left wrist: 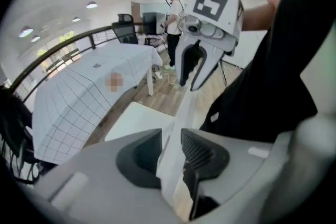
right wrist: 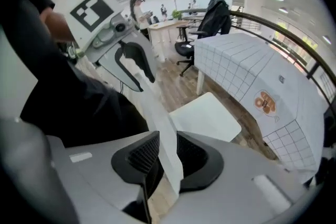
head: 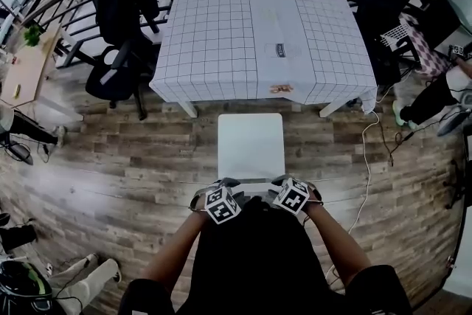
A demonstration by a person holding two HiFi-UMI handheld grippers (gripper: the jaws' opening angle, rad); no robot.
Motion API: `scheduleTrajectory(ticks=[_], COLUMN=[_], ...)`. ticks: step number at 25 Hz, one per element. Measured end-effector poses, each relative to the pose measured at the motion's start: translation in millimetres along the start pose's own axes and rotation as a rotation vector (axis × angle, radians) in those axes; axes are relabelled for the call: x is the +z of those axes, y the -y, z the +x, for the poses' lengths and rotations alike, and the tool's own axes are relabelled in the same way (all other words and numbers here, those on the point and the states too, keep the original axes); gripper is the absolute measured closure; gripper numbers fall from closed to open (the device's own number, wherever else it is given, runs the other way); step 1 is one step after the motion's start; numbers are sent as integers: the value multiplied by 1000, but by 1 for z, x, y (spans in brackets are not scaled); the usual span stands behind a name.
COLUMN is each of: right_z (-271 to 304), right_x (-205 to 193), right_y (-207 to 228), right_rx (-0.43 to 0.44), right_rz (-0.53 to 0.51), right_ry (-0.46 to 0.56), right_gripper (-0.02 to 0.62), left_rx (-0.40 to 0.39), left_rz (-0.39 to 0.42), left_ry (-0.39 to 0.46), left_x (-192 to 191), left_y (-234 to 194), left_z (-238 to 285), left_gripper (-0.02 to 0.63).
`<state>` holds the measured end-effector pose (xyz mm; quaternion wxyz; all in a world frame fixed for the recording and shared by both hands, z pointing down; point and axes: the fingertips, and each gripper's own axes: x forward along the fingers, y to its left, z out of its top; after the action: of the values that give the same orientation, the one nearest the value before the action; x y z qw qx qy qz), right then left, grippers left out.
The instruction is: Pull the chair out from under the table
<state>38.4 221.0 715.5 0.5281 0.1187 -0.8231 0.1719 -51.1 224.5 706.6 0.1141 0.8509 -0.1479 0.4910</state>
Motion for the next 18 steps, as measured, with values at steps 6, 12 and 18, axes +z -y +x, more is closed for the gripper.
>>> scheduleTrajectory(ticks=[6,12,18], right_z=[-65,-100,-150], right_x=[58,95,111], right_y=[25,37,52], right_rx=[-177,-230,-373], right_rz=[158,290,370], right_ry=[368,678,852], right_gripper=[538,595,597], left_rx=[152,313,398], left_rz=[-264,-287,-327], left_ry=[282,444,608], left_x=[40,75,114], left_y=[-40,-60,-73], left_z=[-58,-94,-123], left_gripper=[517,538,595])
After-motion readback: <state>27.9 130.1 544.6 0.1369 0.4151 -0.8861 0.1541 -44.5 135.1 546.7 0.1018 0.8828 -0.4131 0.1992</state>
